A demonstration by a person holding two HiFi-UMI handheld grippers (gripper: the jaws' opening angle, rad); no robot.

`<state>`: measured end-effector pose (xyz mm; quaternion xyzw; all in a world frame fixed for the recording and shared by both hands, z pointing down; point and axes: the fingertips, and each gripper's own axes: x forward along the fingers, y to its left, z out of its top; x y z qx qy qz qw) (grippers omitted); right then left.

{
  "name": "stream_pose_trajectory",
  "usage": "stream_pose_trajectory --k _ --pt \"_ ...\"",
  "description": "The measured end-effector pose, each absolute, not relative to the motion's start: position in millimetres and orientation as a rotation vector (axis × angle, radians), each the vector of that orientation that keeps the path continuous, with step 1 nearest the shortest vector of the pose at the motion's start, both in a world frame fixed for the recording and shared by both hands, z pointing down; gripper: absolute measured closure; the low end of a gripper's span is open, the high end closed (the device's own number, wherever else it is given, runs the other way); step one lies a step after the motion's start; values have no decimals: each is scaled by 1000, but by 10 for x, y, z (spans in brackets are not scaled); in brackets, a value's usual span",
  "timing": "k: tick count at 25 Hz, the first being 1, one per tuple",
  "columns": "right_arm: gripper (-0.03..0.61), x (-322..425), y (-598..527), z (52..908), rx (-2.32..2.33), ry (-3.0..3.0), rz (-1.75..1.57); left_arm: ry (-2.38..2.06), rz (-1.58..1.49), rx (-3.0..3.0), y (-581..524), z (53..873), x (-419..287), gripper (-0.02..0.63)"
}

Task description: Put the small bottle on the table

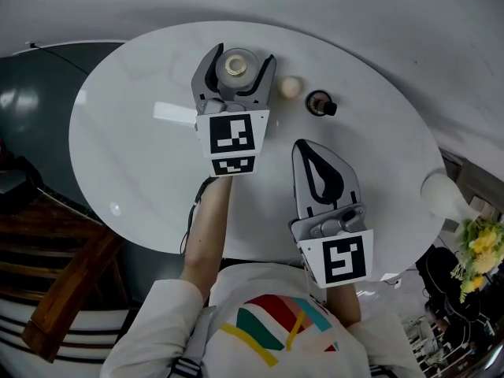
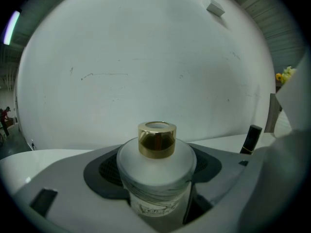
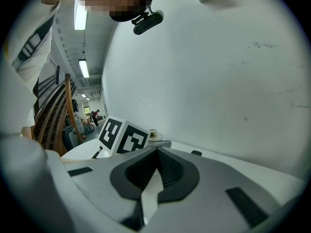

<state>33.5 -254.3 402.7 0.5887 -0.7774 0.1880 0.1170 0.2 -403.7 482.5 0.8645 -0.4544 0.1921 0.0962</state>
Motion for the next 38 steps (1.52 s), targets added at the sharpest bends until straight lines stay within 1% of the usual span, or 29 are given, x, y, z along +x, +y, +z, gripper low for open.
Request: stream_pose_trajectory --k 17,26,31,38 --pt "567 362 -2562 4038 1741 -2287 554 -1316 601 2551 -4043 4903 39 278" --pt "566 274 -2527 3843 1753 -2316 503 -1279 555 2495 -4018 4873 27 276" --pt "567 215 -2438 3620 1766 -2342 454 -1329 458 2510 -3965 4520 -31 273" --pt "566 166 -2264 3195 1821 -2381 342 -1402 341 2619 -3730 3651 -158 273"
